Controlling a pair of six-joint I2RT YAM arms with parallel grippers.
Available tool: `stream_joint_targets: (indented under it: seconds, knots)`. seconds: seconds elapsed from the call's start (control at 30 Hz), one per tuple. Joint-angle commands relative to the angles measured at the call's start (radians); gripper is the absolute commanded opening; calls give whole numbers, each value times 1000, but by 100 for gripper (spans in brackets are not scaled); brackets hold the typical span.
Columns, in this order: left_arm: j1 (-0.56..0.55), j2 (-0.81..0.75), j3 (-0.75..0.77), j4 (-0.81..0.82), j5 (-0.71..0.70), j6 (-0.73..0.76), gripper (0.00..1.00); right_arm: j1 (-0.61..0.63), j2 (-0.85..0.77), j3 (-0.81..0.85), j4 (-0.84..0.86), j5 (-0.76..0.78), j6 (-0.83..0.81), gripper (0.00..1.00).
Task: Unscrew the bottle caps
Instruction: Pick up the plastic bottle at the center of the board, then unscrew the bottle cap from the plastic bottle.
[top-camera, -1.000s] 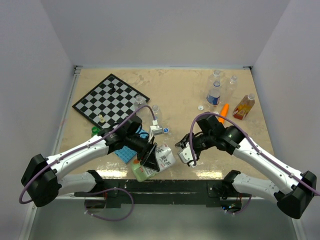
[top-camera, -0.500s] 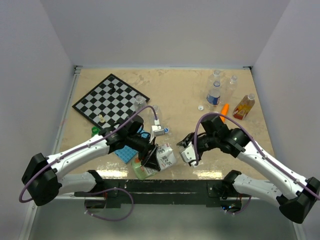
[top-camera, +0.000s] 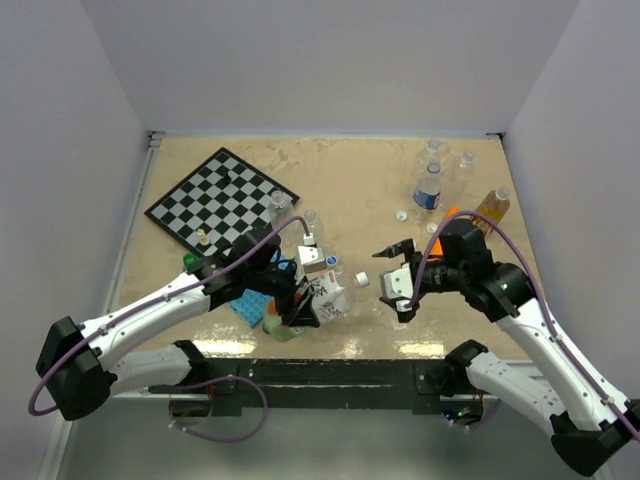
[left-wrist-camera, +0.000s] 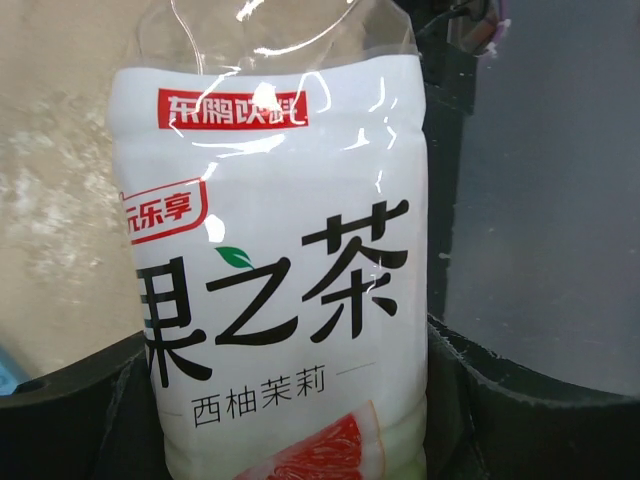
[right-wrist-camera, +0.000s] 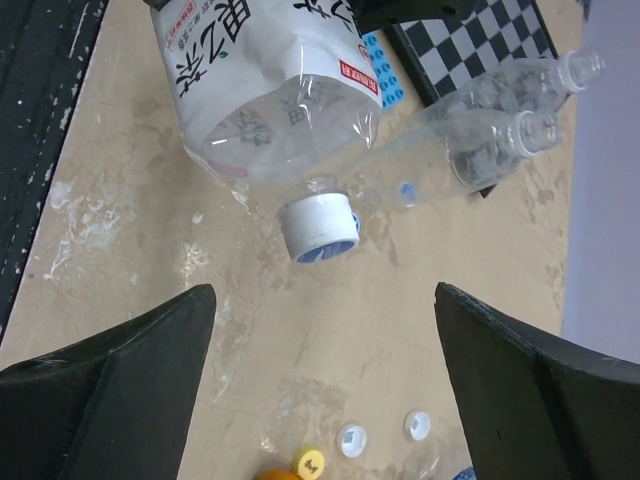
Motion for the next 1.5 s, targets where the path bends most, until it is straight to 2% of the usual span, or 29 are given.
stream_joint_targets:
  seconds: [0.0,0.13,0.27,0.53,0.7,0.87,1.03,1.17,1.47]
  knots:
    - [-7,-34,47,74,-116,174,0,-30,-64,68,-31,50,100,94]
    - [-14,-77,-24,166,-182,254,0,-52,-86,114,-66,72,137,94]
    - [-12,-100,-79,283,-181,303,0,-72,-81,166,-94,38,150,94]
    - [-12,-94,-88,286,-272,447,0,-95,-6,242,-78,-39,250,94]
    - [-12,-146,-150,332,-317,454,0,-95,101,260,-65,-86,318,94]
    - [-12,-204,-199,354,-372,440,0,-96,187,301,-89,-151,293,93]
    - [-14,-217,-213,349,-431,445,0,-95,203,306,-54,-171,278,94]
    - [-12,-217,-217,352,-446,446,0,-95,215,302,-8,-180,339,94]
    - [-12,-218,-219,350,-483,443,0,-95,243,337,-2,-192,365,94]
